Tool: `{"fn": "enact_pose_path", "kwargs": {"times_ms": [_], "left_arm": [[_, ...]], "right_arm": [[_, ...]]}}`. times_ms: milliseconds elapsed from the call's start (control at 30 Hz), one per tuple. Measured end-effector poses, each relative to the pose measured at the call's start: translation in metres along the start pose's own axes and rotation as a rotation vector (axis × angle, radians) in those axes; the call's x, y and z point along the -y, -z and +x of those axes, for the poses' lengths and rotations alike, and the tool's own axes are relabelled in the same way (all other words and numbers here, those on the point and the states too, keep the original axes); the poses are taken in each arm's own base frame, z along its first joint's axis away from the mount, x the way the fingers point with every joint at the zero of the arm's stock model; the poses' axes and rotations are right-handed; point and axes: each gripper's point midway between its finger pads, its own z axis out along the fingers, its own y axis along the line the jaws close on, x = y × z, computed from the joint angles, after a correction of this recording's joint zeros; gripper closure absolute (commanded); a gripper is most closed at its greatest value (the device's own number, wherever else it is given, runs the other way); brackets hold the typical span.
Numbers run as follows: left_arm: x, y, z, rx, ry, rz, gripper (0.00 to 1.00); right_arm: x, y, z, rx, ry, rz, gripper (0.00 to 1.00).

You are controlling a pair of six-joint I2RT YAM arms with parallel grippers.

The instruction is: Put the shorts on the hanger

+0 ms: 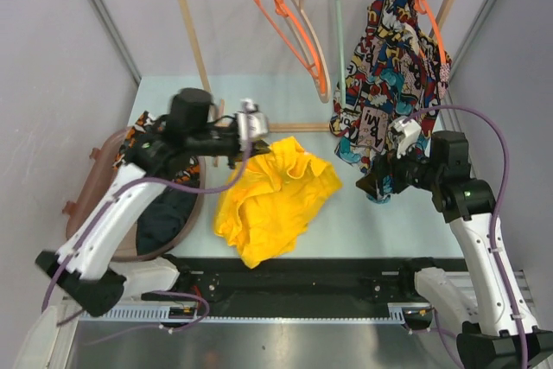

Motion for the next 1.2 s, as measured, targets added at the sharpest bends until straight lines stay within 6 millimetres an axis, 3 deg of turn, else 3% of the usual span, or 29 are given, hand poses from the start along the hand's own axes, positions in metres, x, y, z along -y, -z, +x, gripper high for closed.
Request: {"fn": "enact_pose_path", "kwargs": {"times_ms": [100,167,267,433,667,800,933,1033,1133,1167,1200], "left_arm": [[0.002,0.038,-0.015,0.129,0.096,-0.002,1.00],[0.004,0.048,-0.016,0.176,0.161,0.018,1.00],[0.004,0.054,-0.011,0.210,0.260,0.059,1.00],[0.015,0.060,-0.009,0.238,0.296,0.126,1.00],[0.041,0.070,-0.012,0.235,0.254,0.213,1.00],[0.052,0.082,-0.020,0.238,0.191,0.234,1.00],[0.064,0.090,-0.020,0.235,0.130,0.240,0.99],[0.073,0.095,-0.019,0.233,0.087,0.242,0.99],[0.080,0.099,-0.017,0.230,0.051,0.240,0.99],[0.082,0.100,-0.017,0.227,0.042,0.241,0.98],[0.083,0.101,-0.015,0.223,0.038,0.242,0.98]], "right_arm": [[-0.017,-0.005,-0.007,0.026,0.046,-0.082,0.00],[-0.028,-0.008,-0.010,0.043,0.079,-0.135,0.00],[-0.046,-0.014,-0.004,0.062,0.141,-0.212,0.00],[-0.072,-0.034,0.026,0.052,0.287,-0.323,0.00],[-0.071,-0.074,0.053,0.059,0.444,-0.324,0.00],[-0.068,-0.093,0.045,0.114,0.483,-0.319,0.00],[-0.077,-0.101,0.032,0.186,0.512,-0.365,0.00],[-0.087,-0.108,0.030,0.211,0.535,-0.414,0.21],[-0.100,-0.115,0.036,0.207,0.572,-0.473,0.71],[-0.104,-0.116,0.039,0.203,0.589,-0.488,1.00],[-0.108,-0.117,0.042,0.199,0.611,-0.506,1.00]]}}
